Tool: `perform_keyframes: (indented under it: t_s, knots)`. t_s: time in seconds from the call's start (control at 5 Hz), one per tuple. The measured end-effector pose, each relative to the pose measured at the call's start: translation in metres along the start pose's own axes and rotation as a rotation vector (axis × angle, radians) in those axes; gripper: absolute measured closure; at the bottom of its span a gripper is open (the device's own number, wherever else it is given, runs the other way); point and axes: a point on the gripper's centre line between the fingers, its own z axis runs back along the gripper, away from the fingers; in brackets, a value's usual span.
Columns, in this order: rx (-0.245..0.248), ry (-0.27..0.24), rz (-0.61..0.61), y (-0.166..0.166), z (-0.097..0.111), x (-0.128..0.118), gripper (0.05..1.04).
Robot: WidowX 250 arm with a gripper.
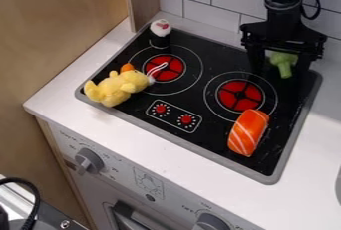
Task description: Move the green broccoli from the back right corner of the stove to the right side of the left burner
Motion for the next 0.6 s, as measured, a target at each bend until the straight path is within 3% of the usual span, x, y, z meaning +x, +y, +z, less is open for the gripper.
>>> perform_keyframes:
  t_s: [0.2, 0.4, 0.6]
  knots:
    - [-0.027, -0.013, 0.014, -0.0009, -0.0016, 0.0028, 0.373]
    - [-0.026, -0.024, 0.014, 0.0031, -0.0021, 0.0053, 0.460]
    - [-0.051, -0.017, 0.017, 0.0055, -0.0035, 0.0039, 0.461]
